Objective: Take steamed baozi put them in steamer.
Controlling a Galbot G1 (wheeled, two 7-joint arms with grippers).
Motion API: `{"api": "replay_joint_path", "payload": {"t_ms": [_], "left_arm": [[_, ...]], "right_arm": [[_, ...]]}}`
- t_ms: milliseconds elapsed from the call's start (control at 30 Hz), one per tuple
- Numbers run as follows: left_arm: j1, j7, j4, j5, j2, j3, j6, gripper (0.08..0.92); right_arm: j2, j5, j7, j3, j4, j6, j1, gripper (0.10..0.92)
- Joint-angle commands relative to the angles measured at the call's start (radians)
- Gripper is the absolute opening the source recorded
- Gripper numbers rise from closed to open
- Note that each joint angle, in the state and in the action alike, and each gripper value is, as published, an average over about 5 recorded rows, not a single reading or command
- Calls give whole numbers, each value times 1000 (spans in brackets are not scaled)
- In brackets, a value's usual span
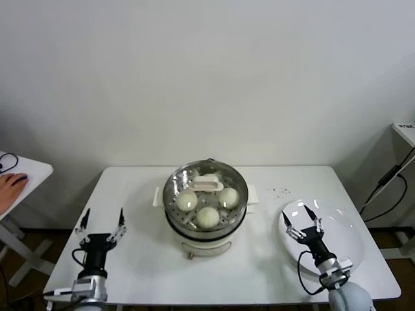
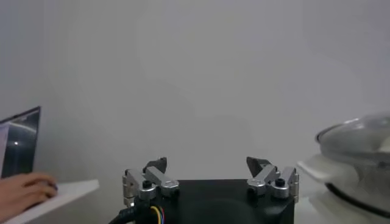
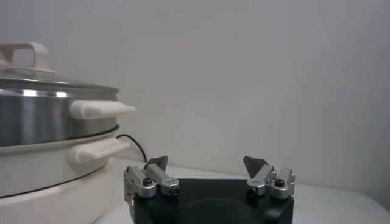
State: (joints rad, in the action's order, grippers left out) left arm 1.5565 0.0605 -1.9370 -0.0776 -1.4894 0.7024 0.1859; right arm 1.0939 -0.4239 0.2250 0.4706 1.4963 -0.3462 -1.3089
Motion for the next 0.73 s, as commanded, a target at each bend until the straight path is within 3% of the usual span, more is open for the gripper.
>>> {"api": "replay_joint_path", "payload": {"t_ms": [33,733], "left_arm": [[20,-33,88,81,-9,48,88,823],[18,-78,98,55,-6,67,58,823]], "right_arm": [[-9,-22,-16,-20,10,0,-6,823],[-28,-30,-30,-38,18,-9,-2,823]]}}
